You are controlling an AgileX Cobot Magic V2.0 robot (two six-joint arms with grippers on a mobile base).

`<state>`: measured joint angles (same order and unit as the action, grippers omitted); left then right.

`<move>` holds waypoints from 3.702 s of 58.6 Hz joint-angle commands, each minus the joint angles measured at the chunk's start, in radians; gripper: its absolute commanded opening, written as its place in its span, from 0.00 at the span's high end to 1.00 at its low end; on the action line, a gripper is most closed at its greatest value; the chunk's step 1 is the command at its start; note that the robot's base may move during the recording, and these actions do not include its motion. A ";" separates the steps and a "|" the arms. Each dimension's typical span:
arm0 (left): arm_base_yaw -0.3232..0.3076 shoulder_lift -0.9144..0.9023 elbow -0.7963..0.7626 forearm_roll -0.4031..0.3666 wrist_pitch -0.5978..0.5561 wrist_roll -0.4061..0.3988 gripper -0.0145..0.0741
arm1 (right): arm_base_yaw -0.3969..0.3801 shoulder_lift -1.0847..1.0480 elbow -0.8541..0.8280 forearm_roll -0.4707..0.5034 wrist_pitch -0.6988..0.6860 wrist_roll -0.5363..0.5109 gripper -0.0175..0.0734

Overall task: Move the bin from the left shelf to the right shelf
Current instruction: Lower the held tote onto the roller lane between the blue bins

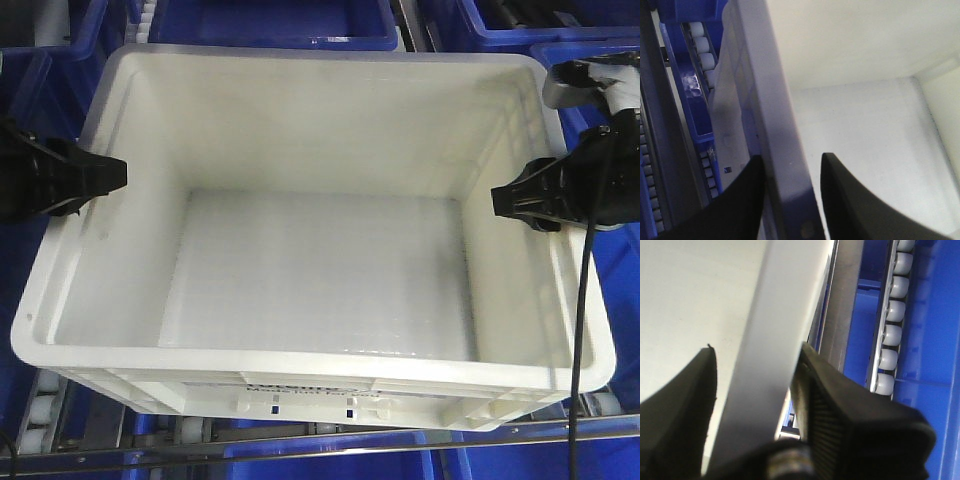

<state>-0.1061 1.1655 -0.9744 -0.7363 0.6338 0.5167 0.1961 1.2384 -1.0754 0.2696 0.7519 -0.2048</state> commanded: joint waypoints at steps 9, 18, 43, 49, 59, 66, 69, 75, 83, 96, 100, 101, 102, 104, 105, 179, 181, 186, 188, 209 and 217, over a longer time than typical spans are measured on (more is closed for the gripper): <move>-0.034 -0.028 -0.045 -0.157 0.026 0.022 0.84 | 0.023 -0.033 -0.052 0.136 -0.103 -0.016 0.81; -0.034 -0.028 -0.045 -0.157 0.026 0.022 0.84 | 0.023 -0.033 -0.052 0.136 -0.103 -0.016 0.81; -0.034 -0.028 -0.045 -0.157 0.026 0.022 0.84 | 0.023 -0.033 -0.052 0.136 -0.103 -0.016 0.81; -0.034 -0.028 -0.045 -0.157 0.026 0.022 0.84 | 0.023 -0.033 -0.052 0.136 -0.103 -0.016 0.81; -0.034 -0.028 -0.045 -0.157 0.026 0.022 0.84 | 0.023 -0.033 -0.052 0.136 -0.103 -0.016 0.81; -0.034 -0.028 -0.045 -0.157 0.026 0.022 0.84 | 0.023 -0.033 -0.052 0.136 -0.103 -0.016 0.81; -0.034 -0.028 -0.045 -0.157 0.026 0.022 0.84 | 0.023 -0.033 -0.052 0.136 -0.103 -0.016 0.81; -0.034 -0.028 -0.045 -0.157 0.024 0.022 0.84 | 0.023 -0.033 -0.052 0.136 -0.103 -0.016 0.81; -0.034 -0.028 -0.045 -0.157 0.008 0.022 0.84 | 0.023 -0.033 -0.052 0.136 -0.117 -0.016 0.81; -0.035 -0.002 -0.044 -0.159 0.026 0.022 0.84 | 0.023 -0.031 -0.052 0.131 -0.196 -0.017 0.81; -0.035 0.017 -0.044 -0.159 0.035 0.022 0.84 | 0.023 -0.031 -0.052 0.132 -0.226 -0.017 0.81; -0.035 0.023 -0.044 -0.159 0.039 0.022 0.84 | 0.023 -0.031 -0.052 0.132 -0.230 -0.017 0.81; -0.035 0.027 -0.044 -0.159 0.042 0.022 0.84 | 0.023 -0.031 -0.052 0.132 -0.235 -0.017 0.81; -0.035 0.033 -0.044 -0.159 0.048 0.022 0.84 | 0.023 -0.031 -0.052 0.132 -0.242 -0.017 0.81; -0.035 0.036 -0.044 -0.159 0.049 0.022 0.84 | 0.023 -0.031 -0.052 0.132 -0.246 -0.017 0.81; -0.035 0.068 -0.045 -0.134 0.002 0.020 0.84 | 0.023 0.116 -0.052 0.129 -0.294 -0.072 0.81; -0.035 0.073 -0.045 -0.134 0.004 0.020 0.84 | 0.023 0.116 -0.052 0.129 -0.294 -0.072 0.81; -0.035 0.084 -0.045 -0.135 0.014 0.020 0.84 | 0.023 0.116 -0.052 0.129 -0.293 -0.072 0.81; -0.035 0.089 -0.045 -0.137 0.019 0.019 0.84 | 0.023 0.116 -0.052 0.129 -0.293 -0.072 0.81; -0.035 0.106 -0.045 -0.134 0.029 0.020 0.84 | 0.023 0.116 -0.052 0.129 -0.297 -0.072 0.81; -0.035 0.106 -0.045 -0.134 0.022 0.020 0.84 | 0.023 0.116 -0.052 0.129 -0.300 -0.072 0.81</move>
<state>-0.1037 1.2981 -0.9821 -0.7390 0.5789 0.5029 0.1961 1.3819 -1.0754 0.2803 0.5772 -0.2873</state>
